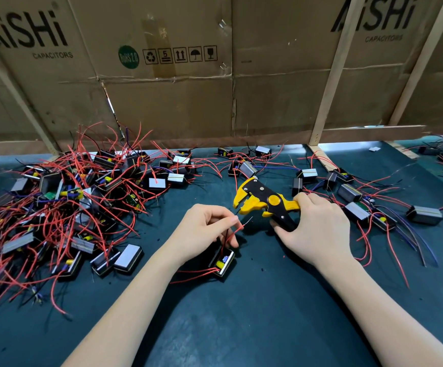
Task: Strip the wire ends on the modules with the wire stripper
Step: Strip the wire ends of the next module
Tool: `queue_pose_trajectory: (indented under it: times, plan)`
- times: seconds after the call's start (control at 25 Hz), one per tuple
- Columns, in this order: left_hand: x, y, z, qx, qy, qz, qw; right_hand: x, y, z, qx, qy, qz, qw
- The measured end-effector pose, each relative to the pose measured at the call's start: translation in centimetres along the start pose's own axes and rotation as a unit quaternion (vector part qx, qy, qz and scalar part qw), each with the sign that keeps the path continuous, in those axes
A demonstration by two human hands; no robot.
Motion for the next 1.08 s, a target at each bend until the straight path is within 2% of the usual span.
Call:
queue_pose_trajectory:
  times: [0.24,1.08]
  plan:
    - [0.06,-0.24,-0.06,-0.003,0.003,-0.001,1.0,-0.02,-0.35,0.22,-0.024,0.019,-0.006,1.0]
    - [-0.28,-0.27,-0.06,0.003,-0.008,-0.028,1.0,-0.54,-0.51,0.3,-0.021,-0.024,-0.013,0.999]
Point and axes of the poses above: each hand's wrist, its own z-axis away from the middle knuckle, its own x-axis out of the palm, y = z × x, the point moved 1 cm from there along -z, towards the middle knuckle, and after that the axes turned 15 degrees about x, right-handed, at the moved point
